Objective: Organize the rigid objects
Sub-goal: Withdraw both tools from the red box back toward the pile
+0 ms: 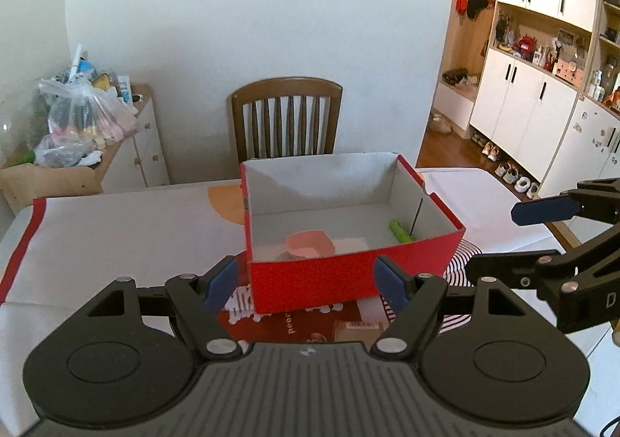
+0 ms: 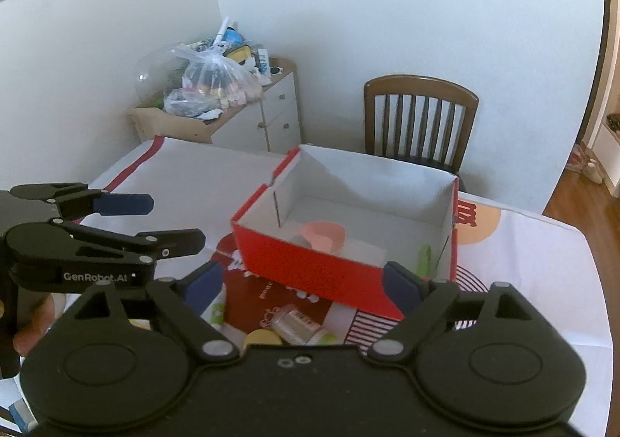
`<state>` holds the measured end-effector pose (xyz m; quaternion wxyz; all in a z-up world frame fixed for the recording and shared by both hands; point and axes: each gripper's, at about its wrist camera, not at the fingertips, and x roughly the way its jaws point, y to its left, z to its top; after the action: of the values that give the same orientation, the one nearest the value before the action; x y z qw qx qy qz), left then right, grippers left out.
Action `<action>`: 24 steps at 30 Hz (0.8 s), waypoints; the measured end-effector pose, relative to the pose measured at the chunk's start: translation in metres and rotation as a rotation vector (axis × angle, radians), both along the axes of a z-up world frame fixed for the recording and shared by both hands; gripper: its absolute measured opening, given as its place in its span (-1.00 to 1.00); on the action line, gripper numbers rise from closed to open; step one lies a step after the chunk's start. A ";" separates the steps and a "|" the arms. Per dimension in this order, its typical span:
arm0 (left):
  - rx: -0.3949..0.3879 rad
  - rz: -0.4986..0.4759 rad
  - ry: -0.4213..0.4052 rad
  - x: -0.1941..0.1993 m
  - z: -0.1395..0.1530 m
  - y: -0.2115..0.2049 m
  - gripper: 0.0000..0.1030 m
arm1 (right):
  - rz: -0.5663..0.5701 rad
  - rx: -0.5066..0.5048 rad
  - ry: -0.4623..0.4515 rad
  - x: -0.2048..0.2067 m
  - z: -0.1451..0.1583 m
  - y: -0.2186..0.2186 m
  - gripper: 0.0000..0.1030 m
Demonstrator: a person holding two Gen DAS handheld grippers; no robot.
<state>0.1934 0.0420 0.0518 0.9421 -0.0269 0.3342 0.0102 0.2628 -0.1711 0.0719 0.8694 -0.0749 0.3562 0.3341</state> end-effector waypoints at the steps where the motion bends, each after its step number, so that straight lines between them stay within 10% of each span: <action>1: -0.003 0.001 -0.013 -0.007 0.001 0.002 0.65 | 0.002 0.001 -0.004 -0.004 0.001 0.000 0.79; 24: -0.044 0.036 -0.097 -0.125 -0.034 0.043 0.99 | -0.017 0.046 0.003 -0.078 -0.040 -0.012 0.99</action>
<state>0.0685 0.0846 0.0182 0.9561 -0.0539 0.2876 0.0183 0.1849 -0.1828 0.0315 0.8732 -0.0515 0.3502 0.3351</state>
